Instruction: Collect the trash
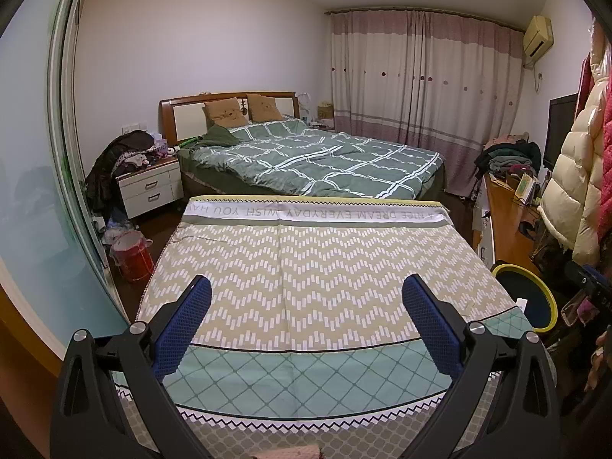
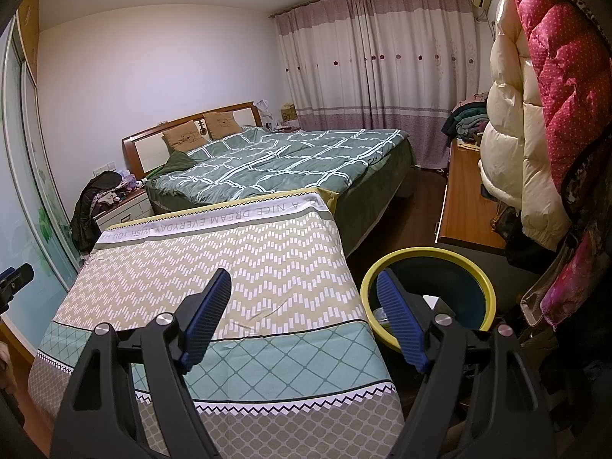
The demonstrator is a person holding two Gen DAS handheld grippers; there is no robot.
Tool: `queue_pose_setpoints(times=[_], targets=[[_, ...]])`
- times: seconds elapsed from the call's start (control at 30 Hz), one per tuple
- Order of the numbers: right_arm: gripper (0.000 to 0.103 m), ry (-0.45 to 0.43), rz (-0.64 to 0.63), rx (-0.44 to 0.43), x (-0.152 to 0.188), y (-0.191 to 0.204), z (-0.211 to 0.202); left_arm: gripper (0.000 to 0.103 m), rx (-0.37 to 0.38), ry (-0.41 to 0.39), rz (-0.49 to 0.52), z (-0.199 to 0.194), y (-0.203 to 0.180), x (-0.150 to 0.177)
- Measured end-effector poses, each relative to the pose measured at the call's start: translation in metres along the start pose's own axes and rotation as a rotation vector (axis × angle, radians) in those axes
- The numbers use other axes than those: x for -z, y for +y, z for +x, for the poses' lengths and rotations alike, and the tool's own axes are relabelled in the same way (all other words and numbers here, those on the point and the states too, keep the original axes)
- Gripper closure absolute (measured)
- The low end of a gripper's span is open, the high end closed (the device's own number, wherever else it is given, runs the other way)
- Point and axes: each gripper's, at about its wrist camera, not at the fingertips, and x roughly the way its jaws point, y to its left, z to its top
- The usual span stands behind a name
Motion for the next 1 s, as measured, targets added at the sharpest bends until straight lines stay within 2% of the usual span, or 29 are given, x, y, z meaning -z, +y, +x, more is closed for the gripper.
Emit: queue_pose_setpoints(times=[0.83,1.0], targets=[[0.028,0.006,0.001,0.001,0.002,0.002,0.003,0.005,0.008,0.02,0.011,0.007,-0.004,-0.001],[0.028,0.012,-0.016,-0.002,-0.001,0.005,0.009,0.005,0.047,0.031,0.006,0.017,-0.002,-0.004]])
